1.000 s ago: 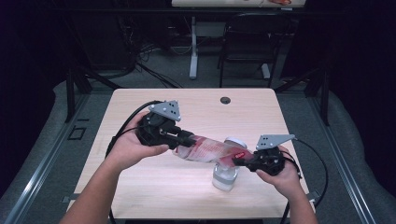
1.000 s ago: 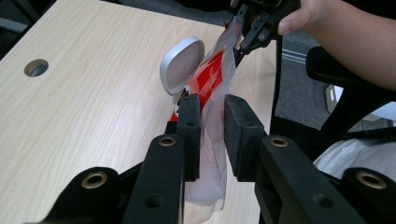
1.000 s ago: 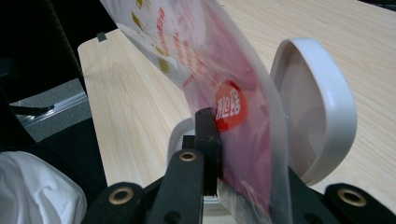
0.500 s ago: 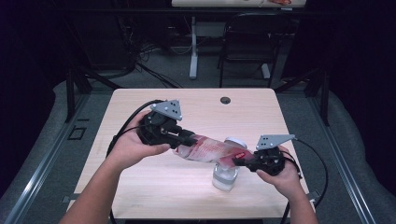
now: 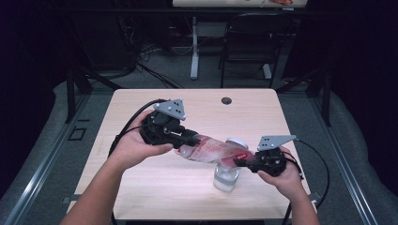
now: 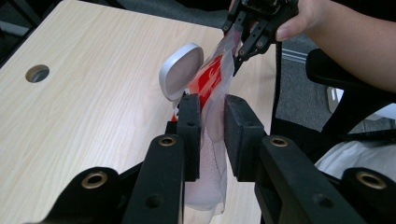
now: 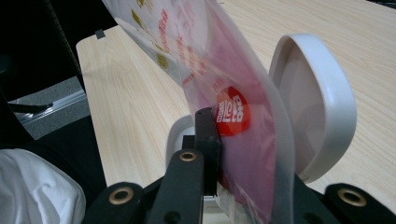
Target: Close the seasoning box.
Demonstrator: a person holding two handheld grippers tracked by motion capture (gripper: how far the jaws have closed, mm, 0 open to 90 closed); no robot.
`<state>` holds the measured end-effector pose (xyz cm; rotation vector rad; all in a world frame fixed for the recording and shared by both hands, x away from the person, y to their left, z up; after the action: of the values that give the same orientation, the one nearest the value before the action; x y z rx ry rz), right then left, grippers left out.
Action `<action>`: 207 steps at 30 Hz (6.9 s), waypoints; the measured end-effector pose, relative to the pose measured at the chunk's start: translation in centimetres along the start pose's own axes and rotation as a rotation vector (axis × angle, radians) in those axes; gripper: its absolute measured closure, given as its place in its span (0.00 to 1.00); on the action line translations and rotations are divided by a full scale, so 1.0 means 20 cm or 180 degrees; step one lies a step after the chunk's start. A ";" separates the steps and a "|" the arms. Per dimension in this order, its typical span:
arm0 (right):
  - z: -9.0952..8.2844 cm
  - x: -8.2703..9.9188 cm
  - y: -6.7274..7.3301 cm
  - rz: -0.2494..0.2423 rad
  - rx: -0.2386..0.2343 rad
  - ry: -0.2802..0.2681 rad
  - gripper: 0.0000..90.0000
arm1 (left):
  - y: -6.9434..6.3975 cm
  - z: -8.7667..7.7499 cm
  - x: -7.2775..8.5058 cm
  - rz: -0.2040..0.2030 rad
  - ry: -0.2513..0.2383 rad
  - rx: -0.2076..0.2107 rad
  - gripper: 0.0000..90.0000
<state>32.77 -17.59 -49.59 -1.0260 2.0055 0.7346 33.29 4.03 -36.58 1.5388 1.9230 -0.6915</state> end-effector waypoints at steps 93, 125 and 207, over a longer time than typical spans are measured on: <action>-0.01 0.01 -0.02 0.0008 0.0080 0.0008 0.93 | -0.03 0.00 -0.07 0.0135 0.0058 -0.0074 0.98; 0.01 0.00 0.00 -0.0003 -0.0015 0.0005 0.95 | -0.02 -0.03 -0.07 0.0104 -0.0017 -0.0085 0.98; 0.01 -0.08 0.04 0.0025 0.0022 -0.0396 0.99 | 0.09 -0.05 0.32 -0.0346 -0.0171 -0.0287 0.97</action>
<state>32.80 -16.26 -48.24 -0.9457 1.9049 0.7762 33.81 9.56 -40.53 1.3560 1.9814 -0.6760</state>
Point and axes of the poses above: each handheld gripper's, and its own axes: z roughly forward along the jaws, x roughly out of its underside, y roughly to its left, the point moved 7 cm from there along z, roughly forward along the jaws, and after that the axes turned 1 degree about x, right-handed, at the moved point
